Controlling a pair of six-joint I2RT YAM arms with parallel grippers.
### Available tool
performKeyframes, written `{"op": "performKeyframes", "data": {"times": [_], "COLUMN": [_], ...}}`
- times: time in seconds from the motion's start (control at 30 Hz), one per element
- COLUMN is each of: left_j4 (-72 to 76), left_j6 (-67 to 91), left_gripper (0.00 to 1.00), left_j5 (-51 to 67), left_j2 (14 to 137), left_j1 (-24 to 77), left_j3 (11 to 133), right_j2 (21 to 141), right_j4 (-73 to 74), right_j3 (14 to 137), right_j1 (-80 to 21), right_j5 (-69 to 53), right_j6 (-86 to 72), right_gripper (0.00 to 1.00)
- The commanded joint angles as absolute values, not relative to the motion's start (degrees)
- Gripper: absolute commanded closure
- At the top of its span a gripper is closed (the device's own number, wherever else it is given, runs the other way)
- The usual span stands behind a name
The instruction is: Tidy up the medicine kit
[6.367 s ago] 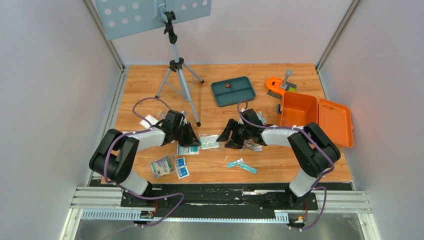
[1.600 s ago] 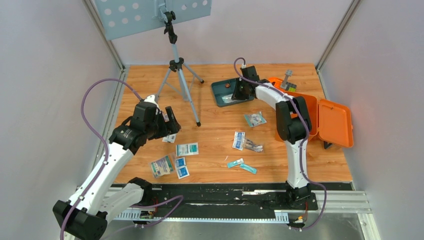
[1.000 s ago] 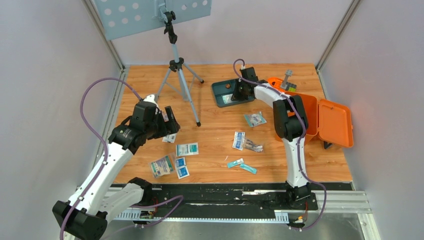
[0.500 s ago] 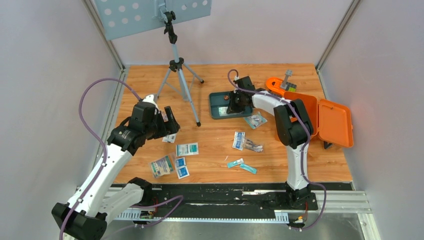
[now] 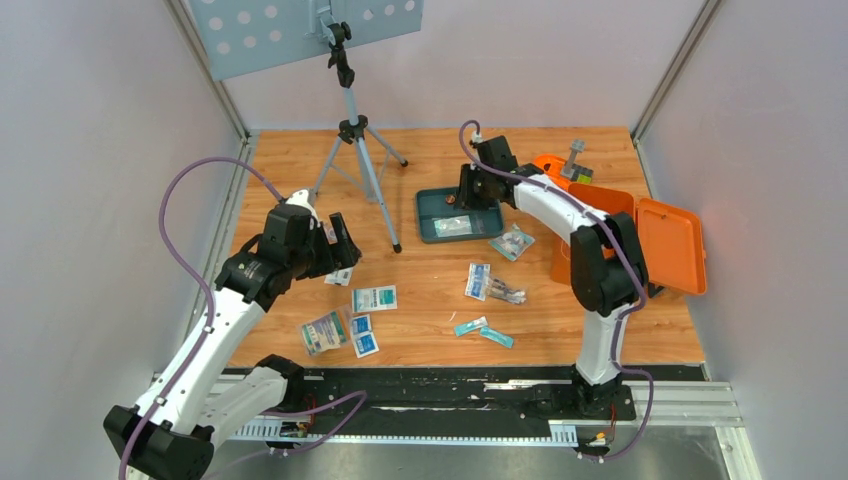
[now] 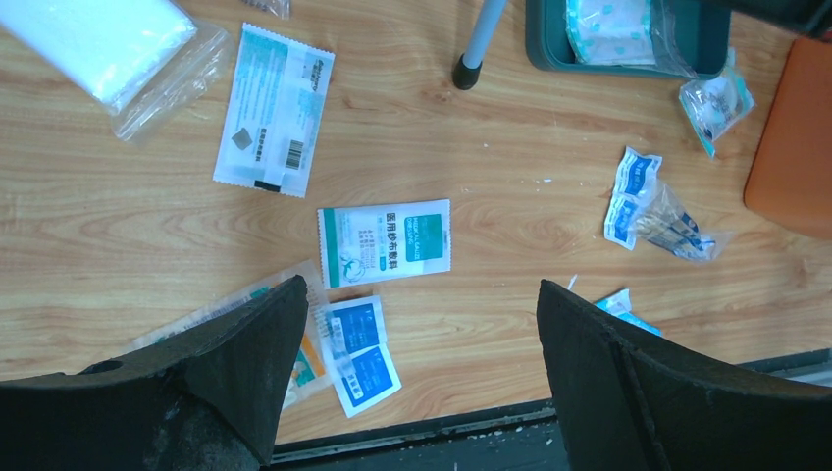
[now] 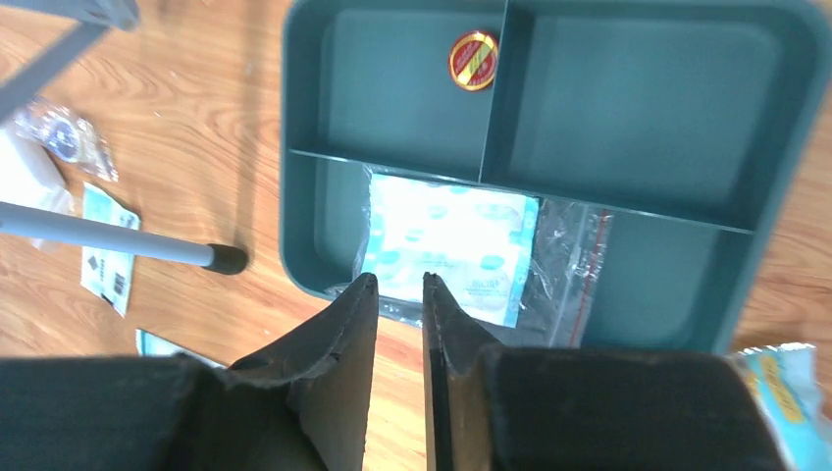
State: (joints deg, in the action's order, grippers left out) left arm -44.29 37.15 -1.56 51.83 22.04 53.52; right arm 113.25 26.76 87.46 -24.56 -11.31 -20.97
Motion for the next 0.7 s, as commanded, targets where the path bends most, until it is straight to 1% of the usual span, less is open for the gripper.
{"op": "performKeyframes", "data": {"times": [0.0,0.17,0.3,0.53,0.67], "left_j4": [-42.4,-42.1,-42.2,-42.3,-42.3], "left_j6": [37.4,37.3,37.1,37.0,37.0], "left_gripper": [0.05,0.05,0.05,0.05,0.05], "left_j5": [-1.2,-1.0,-1.1,-1.4,-1.3], "left_j2": [51.1,51.4,51.2,51.3,51.5], "left_j1": [21.8,21.8,21.8,21.8,21.8], "left_j3": [52.9,52.8,52.9,53.1,53.3], "right_j2": [108.5,110.1,113.0,118.9,120.0], "right_j4": [26.3,26.2,26.2,26.2,26.3], "right_j3": [87.2,84.3,84.7,85.7,86.0], "right_j1": [-23.9,-23.1,-22.7,-22.6,-22.6], "right_j5": [-6.6,-5.3,-5.0,-4.4,-3.2], "right_j6": [-19.9,-20.1,-19.5,-18.7,-18.3], "right_gripper": [0.78,0.81,0.85,0.89,0.9]}}
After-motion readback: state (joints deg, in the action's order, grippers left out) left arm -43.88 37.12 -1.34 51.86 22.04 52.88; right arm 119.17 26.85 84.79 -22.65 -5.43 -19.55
